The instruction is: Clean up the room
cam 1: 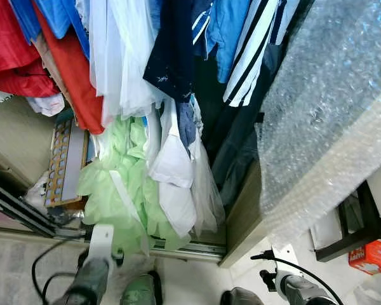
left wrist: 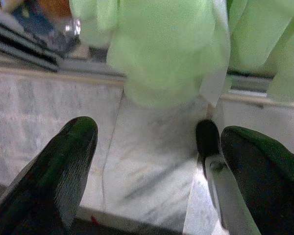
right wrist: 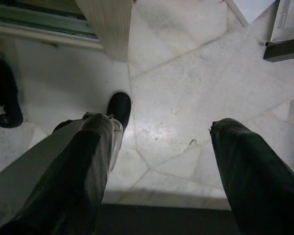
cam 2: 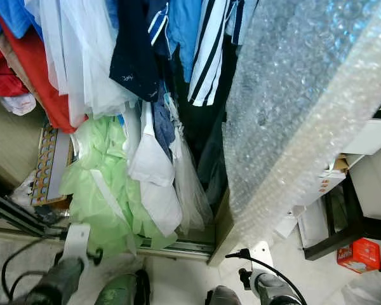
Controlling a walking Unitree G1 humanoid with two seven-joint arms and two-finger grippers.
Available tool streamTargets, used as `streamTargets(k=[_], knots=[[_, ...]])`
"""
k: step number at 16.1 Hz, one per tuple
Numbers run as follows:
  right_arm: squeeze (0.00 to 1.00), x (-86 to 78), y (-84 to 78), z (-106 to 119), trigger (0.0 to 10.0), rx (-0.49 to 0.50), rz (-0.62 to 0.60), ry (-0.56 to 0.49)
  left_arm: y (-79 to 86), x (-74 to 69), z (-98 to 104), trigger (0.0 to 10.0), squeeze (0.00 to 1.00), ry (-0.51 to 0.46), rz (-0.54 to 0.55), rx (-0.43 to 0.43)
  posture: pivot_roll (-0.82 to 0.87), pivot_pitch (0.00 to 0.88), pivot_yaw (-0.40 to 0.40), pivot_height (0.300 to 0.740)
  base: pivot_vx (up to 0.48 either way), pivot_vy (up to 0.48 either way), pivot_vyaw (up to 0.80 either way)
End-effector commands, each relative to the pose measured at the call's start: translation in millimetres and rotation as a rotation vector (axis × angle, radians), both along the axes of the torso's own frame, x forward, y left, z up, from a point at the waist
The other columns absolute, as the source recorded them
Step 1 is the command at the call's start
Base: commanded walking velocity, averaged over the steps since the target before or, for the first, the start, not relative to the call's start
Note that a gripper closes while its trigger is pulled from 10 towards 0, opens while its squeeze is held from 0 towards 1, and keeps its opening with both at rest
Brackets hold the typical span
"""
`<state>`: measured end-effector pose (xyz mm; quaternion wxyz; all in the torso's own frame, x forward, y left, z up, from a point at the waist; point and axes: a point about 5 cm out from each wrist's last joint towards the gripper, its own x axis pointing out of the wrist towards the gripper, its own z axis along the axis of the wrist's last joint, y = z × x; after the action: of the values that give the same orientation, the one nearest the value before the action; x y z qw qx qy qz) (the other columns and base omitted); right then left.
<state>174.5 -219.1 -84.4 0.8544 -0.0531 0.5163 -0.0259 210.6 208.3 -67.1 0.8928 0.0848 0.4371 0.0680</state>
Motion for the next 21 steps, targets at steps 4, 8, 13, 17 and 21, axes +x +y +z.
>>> streamTargets(k=[4,8,13,17,21], knots=[[0.0,2.1,-1.3,1,10.0,0.003,-0.022,-0.021,5.3,-3.0,-1,10.0,0.0,0.018,0.007,0.011,-0.03,0.088,-0.004,0.74,0.0,0.48,0.0],[0.0,1.9,-2.3,1,10.0,-0.008,-0.009,-0.017,23.4,-18.5,-5,10.0,0.0,0.043,0.019,0.025,-0.03,0.093,-0.004,0.74,0.0,0.48,0.0],[0.0,3.9,-2.4,3,10.0,-0.019,-0.003,-0.045,23.5,-21.4,-6,10.0,0.0,0.042,0.004,0.032,-0.04,0.092,-0.002,0.74,0.0,0.247,0.0],[0.0,10.0,-1.8,7,10.0,-0.025,0.001,-0.127,18.6,-15.7,-4,10.0,0.0,0.023,0.024,0.012,-0.03,0.091,-0.001,0.74,0.0,0.0,0.0],[0.0,12.1,-1.9,8,10.0,-0.038,0.015,-0.151,18.7,-9.5,-1,10.0,0.0,0.008,0.001,0.002,-0.03,0.087,-0.001,0.74,0.0,0.0,0.0]])
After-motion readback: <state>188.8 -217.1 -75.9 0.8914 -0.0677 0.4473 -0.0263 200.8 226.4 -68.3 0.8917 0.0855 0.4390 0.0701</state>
